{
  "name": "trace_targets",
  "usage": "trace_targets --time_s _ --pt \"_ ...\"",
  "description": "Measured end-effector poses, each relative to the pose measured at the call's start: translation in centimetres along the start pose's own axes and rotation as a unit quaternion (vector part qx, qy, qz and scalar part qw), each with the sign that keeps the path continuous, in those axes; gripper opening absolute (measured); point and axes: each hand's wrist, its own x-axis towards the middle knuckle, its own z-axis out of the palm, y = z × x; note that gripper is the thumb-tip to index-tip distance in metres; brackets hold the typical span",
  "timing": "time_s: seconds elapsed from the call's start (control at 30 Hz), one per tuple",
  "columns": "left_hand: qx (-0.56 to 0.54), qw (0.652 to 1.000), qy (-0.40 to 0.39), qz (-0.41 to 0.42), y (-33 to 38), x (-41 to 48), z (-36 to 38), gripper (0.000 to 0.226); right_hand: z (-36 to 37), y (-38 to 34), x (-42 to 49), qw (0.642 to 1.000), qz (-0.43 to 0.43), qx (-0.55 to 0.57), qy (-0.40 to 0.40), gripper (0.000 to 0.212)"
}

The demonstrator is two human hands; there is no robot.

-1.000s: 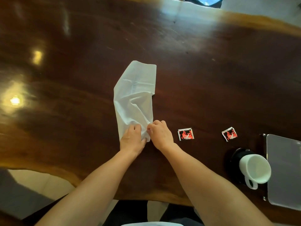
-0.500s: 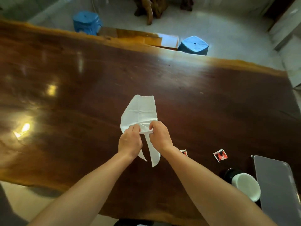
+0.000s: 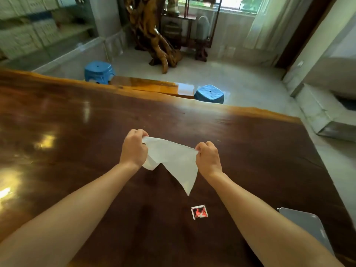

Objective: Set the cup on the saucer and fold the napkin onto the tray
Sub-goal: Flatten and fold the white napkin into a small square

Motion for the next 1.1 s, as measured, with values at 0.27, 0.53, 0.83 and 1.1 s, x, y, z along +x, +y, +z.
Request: trace_targets --time_s 0.27,0.53,0.83,1.1 --pt "-0.042 0.995 0.016 0.09 2.8 2.4 -2.6 0.037 -0.7 2.6 -0.6 0.999 0.035 -0.026 0.004 0.011" --pt "-0.027 0.994 0.048 0.092 1.5 5.5 -6.1 0.028 -3.3 5.1 2.2 0.997 0.065 -0.025 0.02 0.018" --pt "-0.045 0.998 0.048 -0.018 0.0 8.4 -6.8 0.027 -8.8 3.3 7.7 0.994 0.014 -0.089 0.056 0.026" --pt "-0.158 0.984 0.026 -0.079 1.5 13.7 -9.9 0.027 -13.2 0.7 13.5 0.983 -0.057 -0.114 0.133 0.029"
